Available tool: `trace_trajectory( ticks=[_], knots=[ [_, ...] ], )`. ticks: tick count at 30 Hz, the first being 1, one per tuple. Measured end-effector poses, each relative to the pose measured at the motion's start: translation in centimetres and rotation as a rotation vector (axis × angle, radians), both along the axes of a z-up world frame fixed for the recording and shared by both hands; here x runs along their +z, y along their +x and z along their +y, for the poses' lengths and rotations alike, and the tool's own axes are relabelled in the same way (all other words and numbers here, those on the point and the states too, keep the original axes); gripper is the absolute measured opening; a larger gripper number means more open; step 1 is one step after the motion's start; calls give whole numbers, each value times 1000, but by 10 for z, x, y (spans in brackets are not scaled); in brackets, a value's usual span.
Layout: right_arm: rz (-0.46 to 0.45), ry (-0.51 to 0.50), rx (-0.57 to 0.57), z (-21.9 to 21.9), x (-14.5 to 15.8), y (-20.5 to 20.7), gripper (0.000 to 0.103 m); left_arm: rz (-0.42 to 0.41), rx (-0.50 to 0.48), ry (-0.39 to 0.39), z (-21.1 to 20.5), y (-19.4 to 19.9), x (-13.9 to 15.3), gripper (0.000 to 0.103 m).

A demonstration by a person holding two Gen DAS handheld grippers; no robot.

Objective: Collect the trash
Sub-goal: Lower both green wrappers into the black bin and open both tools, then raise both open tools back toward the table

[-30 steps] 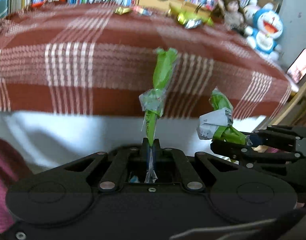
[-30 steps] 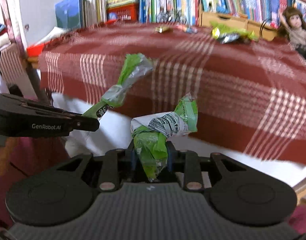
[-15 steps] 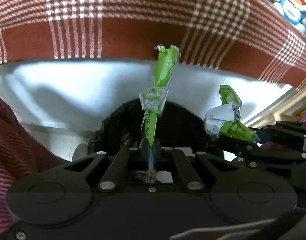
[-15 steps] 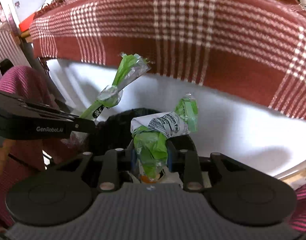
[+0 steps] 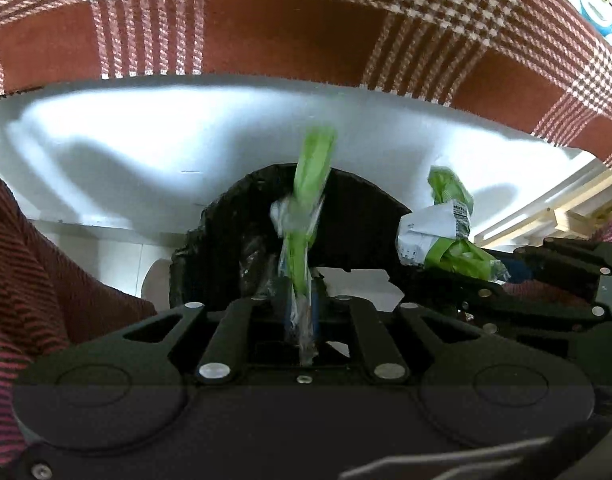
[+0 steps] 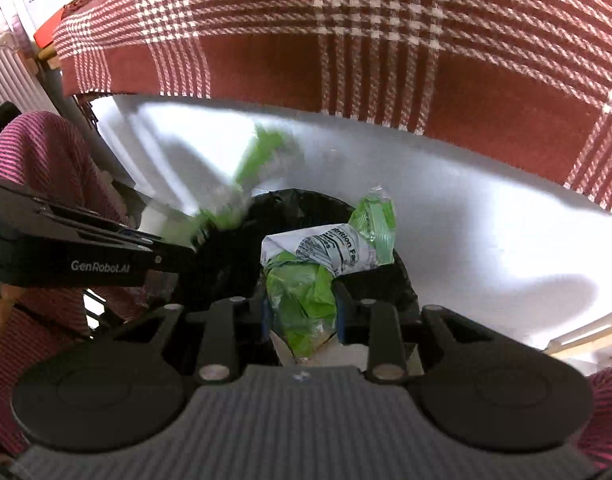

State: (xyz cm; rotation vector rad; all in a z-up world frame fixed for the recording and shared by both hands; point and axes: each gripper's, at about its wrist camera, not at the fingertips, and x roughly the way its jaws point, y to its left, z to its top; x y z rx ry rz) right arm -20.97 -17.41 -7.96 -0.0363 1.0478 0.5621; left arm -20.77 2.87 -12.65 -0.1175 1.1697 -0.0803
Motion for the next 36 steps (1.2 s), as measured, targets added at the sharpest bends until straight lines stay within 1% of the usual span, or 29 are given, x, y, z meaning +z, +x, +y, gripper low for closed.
trace_trajectory(
  ticks=[1, 2, 3, 4, 6, 9, 11, 14, 17, 19, 22, 24, 26, 29, 31, 32, 34, 36],
  knots=[
    [-1, 0, -1, 0, 0, 0, 41, -1, 3, 1, 1, -1, -1, 14],
    [0, 0, -2, 1, 0, 1, 48, 0, 8, -3, 1, -1, 0, 19],
    [0, 2, -4, 1, -1, 2, 50, 1, 16, -6, 2, -1, 0, 30],
    [0, 3, -6, 0, 0, 2, 55, 0, 21, -6, 2, -1, 0, 38],
    [-2, 8, -8, -1, 0, 2, 57, -5, 22, 2, 3, -1, -1, 38],
    [-6, 9, -10, -1, 1, 2, 59, -7, 24, 11, 3, -1, 0, 44],
    [-10, 12, -11, -1, 1, 2, 62, -8, 28, 12, 3, 0, 1, 46],
    [-14, 14, -15, -2, 3, 3, 63, -17, 29, 17, 3, 0, 4, 50],
    [-25, 21, -24, -3, 8, 4, 64, -40, 24, 26, 3, -1, 10, 57],
    [-45, 25, -28, -5, 15, 5, 65, -67, 15, 31, 2, -1, 17, 66],
    [-90, 33, -28, -9, 30, 7, 69, -125, -4, 36, 0, -1, 34, 74],
    [-125, 44, -26, -12, 44, 8, 70, -167, -21, 40, -1, 0, 48, 76],
    [-159, 60, -25, -15, 59, 9, 72, -227, -35, 40, 1, 1, 67, 79],
    [-230, 89, -33, -22, 87, 10, 76, -317, -52, 6, 6, 8, 97, 88],
    [-282, 108, -50, -26, 104, 13, 80, -376, -69, -24, 8, 17, 118, 96],
    [-307, 119, -68, -30, 113, 17, 81, -412, -77, -32, 8, 22, 129, 98],
    [-352, 136, -102, -37, 128, 26, 84, -490, -91, -26, 7, 31, 146, 100],
    [-402, 130, -136, -41, 139, 36, 87, -554, -85, 10, 4, 46, 161, 102]
  ],
)
